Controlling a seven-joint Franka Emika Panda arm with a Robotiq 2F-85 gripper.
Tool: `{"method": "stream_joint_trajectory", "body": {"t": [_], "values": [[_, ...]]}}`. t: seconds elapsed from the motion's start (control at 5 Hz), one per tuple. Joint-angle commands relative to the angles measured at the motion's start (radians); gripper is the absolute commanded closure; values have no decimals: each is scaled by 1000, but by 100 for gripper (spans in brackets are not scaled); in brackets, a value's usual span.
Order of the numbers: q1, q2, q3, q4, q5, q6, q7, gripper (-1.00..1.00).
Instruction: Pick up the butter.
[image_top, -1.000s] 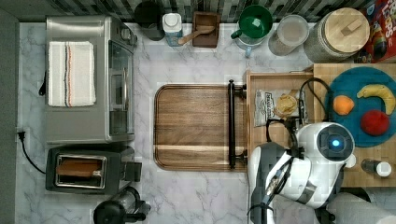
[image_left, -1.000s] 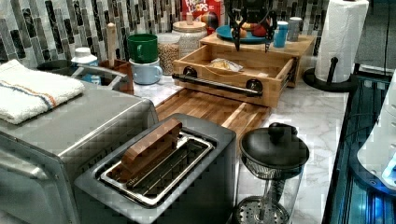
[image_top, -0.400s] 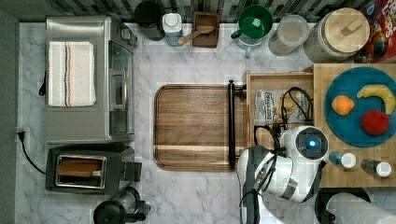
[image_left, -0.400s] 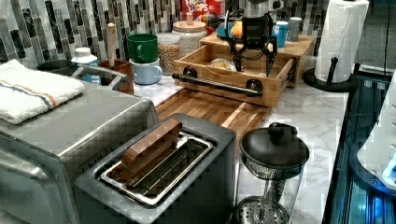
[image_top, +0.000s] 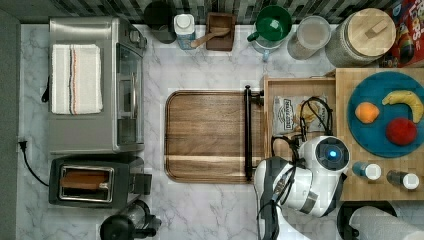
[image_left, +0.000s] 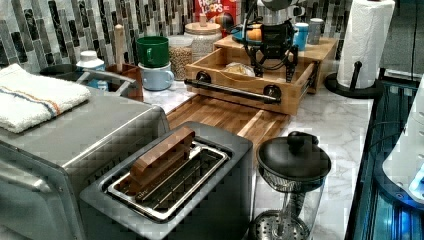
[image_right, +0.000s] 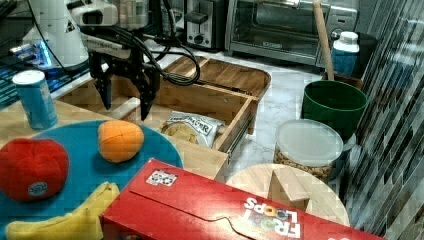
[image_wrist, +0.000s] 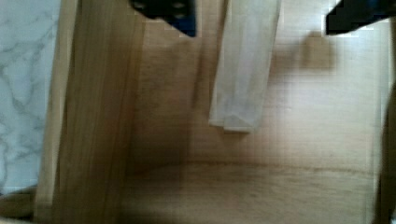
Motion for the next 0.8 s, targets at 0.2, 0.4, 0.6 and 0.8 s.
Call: {"method": "stream_joint_trajectory", "body": {"t": [0.2,0.4,0.6,0.8], "values": [[-1,-38,-3,1,-38,56,10,100],[-9,-31,-2,-10,-38,93,-4,100],[-9,-65,4,9,-28,27,-44,100],[-2,-104,16,52,-40,-55,-95,100]]}}
